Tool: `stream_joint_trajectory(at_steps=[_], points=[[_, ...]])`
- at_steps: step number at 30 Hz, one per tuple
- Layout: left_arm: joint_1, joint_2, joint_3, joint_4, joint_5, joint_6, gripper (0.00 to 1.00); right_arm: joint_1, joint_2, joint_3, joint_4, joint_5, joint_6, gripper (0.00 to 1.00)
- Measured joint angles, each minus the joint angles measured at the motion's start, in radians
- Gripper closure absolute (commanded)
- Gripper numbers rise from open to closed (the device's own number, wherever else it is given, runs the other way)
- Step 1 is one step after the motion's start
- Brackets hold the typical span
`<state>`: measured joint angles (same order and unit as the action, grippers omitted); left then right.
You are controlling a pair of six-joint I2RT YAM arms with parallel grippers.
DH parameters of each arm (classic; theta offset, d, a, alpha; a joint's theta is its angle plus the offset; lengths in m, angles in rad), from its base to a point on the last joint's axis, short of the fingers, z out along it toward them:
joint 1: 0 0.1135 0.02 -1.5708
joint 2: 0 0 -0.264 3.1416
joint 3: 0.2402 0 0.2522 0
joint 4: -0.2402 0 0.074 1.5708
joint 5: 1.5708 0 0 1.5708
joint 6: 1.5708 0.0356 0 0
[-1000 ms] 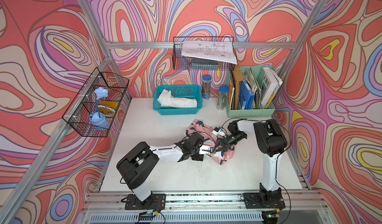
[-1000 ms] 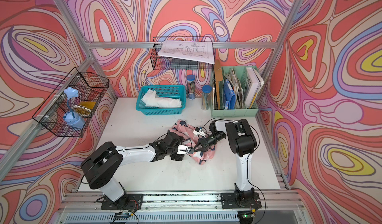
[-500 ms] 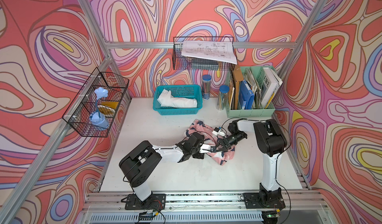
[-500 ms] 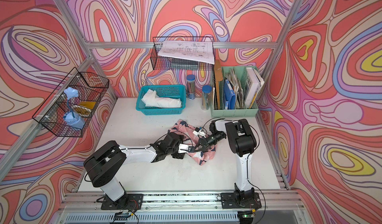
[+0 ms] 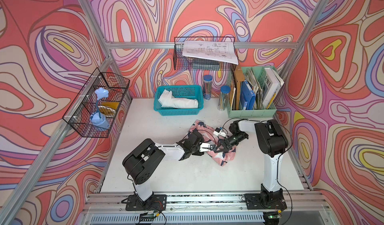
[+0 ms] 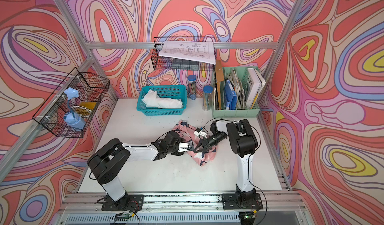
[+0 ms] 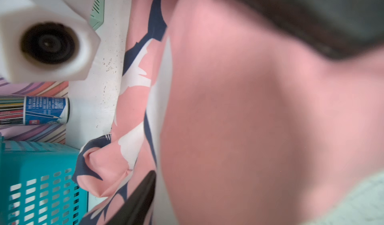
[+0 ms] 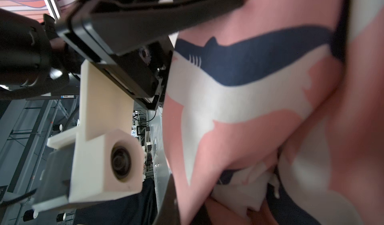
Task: Roll up the shorts
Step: Roll the shorts at the center of the board.
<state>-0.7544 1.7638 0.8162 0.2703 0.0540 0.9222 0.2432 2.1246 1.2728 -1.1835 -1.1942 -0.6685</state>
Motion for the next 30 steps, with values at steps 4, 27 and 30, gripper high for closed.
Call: stream_joint_trajectory(at_steps=[4,27,30], points=[[0.003,0.002,0.010,-0.018,0.011,-0.006,0.73,0.000,0.000,0.002,-0.004,-0.001,-0.011,1.00],[0.015,0.023,0.193,-0.394,0.029,-0.083,1.00,-0.114,-0.148,-0.109,0.351,0.179,0.395,0.02],[0.015,0.006,0.203,-0.470,0.028,-0.099,1.00,-0.171,-0.215,-0.124,0.425,0.241,0.473,0.02]])
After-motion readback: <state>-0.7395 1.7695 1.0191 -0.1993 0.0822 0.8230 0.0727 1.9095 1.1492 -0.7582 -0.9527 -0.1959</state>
